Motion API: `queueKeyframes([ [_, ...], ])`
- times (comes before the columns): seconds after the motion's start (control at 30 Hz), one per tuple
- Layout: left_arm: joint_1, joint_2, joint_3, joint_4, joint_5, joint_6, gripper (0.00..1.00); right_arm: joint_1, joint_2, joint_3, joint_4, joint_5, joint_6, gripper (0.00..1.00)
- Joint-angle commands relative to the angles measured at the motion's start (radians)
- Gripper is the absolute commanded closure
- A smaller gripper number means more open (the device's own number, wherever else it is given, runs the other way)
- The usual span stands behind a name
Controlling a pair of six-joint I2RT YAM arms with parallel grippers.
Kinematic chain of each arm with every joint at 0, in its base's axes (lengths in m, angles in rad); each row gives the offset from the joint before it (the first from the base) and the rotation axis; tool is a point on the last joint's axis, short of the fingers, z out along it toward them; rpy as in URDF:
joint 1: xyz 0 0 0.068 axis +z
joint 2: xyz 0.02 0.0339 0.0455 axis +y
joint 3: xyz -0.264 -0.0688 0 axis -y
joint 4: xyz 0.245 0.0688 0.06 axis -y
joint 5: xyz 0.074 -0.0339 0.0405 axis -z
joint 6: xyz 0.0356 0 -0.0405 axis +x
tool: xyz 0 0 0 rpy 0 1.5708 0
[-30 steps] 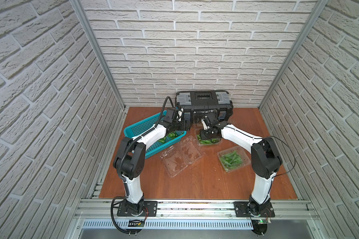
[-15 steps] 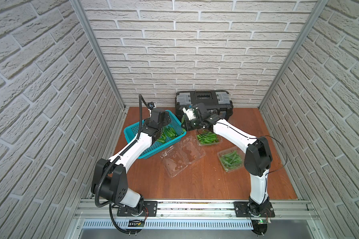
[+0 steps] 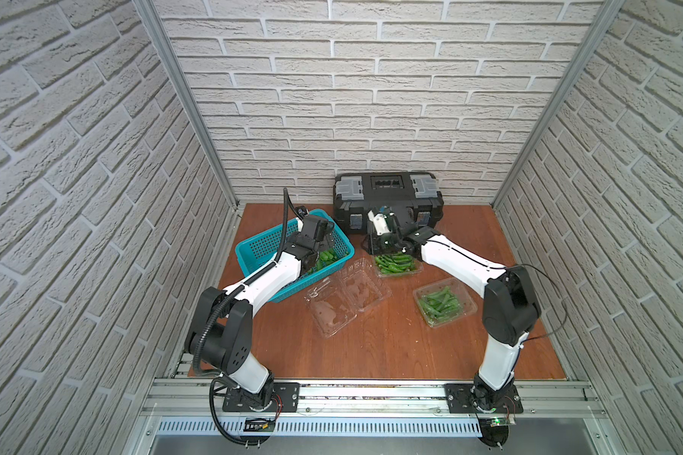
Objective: Take small green peppers out of containers
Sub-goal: Place the green pepper in the basket, then pick up the green pepper from the packing box.
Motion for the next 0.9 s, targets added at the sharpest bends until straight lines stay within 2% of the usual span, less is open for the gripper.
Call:
queueKeyframes([
  [0.0,-0.005,0.029,0.055,0.016,0.066,0.000,0.02,-0.036,-0.027,-0.070,-0.064,0.090,-0.014,0.64],
  [0.17,-0.003,0.057,0.084,-0.008,0.079,0.029,0.02,-0.078,0.023,-0.063,-0.143,0.077,-0.054,0.64],
  [0.37,0.011,0.068,0.097,-0.028,0.102,0.039,0.02,-0.078,0.116,0.002,-0.219,0.024,-0.105,0.66],
  [0.47,0.021,0.059,0.086,-0.036,0.109,0.039,0.02,-0.079,0.155,0.020,-0.249,0.038,-0.128,0.66],
  [0.6,0.032,0.037,0.062,-0.034,0.113,0.044,0.02,-0.080,0.175,0.037,-0.252,0.082,-0.161,0.65],
  [0.87,0.047,0.035,0.078,-0.060,0.118,0.056,0.02,-0.077,0.240,0.062,-0.248,0.056,-0.213,0.64],
])
